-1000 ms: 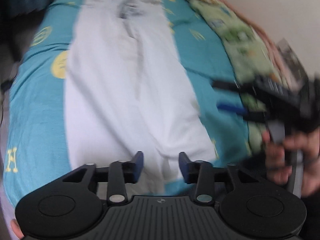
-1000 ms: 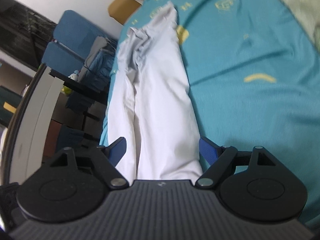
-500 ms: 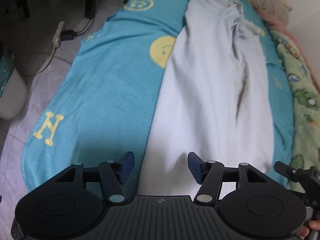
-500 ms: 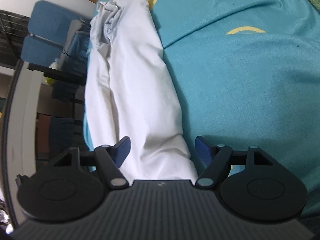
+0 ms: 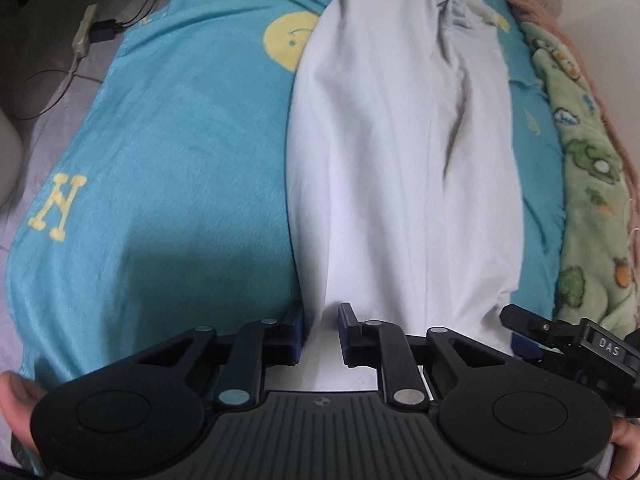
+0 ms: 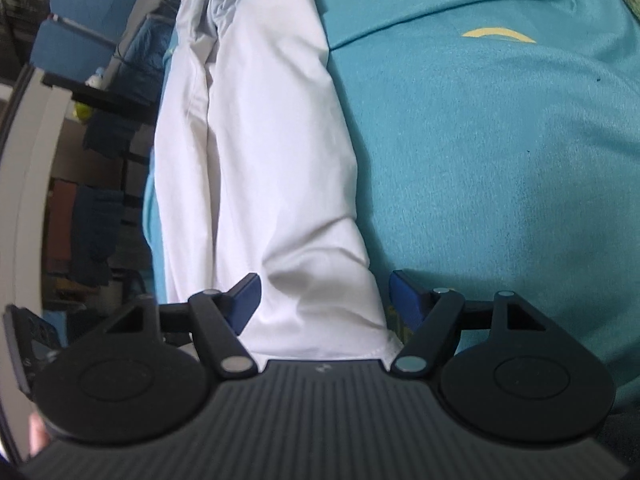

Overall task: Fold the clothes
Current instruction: 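Grasp the strip end with both grippers and lift it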

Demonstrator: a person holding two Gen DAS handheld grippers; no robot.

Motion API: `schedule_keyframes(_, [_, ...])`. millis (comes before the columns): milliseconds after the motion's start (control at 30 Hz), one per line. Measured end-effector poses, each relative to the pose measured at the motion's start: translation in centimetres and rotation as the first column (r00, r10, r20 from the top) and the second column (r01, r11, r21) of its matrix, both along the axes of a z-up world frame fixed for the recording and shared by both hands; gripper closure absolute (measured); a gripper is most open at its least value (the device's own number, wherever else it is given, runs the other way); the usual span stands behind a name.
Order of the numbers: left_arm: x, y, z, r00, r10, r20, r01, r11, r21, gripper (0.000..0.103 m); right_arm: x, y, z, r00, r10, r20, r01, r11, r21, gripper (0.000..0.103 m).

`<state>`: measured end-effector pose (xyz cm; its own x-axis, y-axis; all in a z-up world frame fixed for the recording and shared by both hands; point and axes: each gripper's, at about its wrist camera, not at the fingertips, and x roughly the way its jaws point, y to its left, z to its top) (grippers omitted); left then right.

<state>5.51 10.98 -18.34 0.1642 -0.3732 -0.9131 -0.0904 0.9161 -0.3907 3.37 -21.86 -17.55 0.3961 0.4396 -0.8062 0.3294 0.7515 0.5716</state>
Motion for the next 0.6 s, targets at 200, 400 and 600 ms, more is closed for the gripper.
schedule_keyframes(200, [-0.8,-1.4,0.3,0.998,-0.063,-0.007,0.063,0.998,0.027,0.069,0.0,0.8,0.1,0.999,0.037,-0.014,-0.037,0.998,-0.04,0.03])
schedule_keyframes(400, [-1.4,-3.3,0.8,0.988,-0.154,-0.019,0.155,0.985,0.077,0.074,-0.5,2.3,0.4,0.996,0.084,-0.035,-0.087,0.993,-0.077,0.029])
schedule_keyframes(600, [-2.1,-4.3,1.7,0.984,-0.175,-0.012,0.175,0.976,0.131,0.093,-1.0,3.8,0.8,0.991,0.131,-0.035,-0.134,0.983,-0.127,0.072])
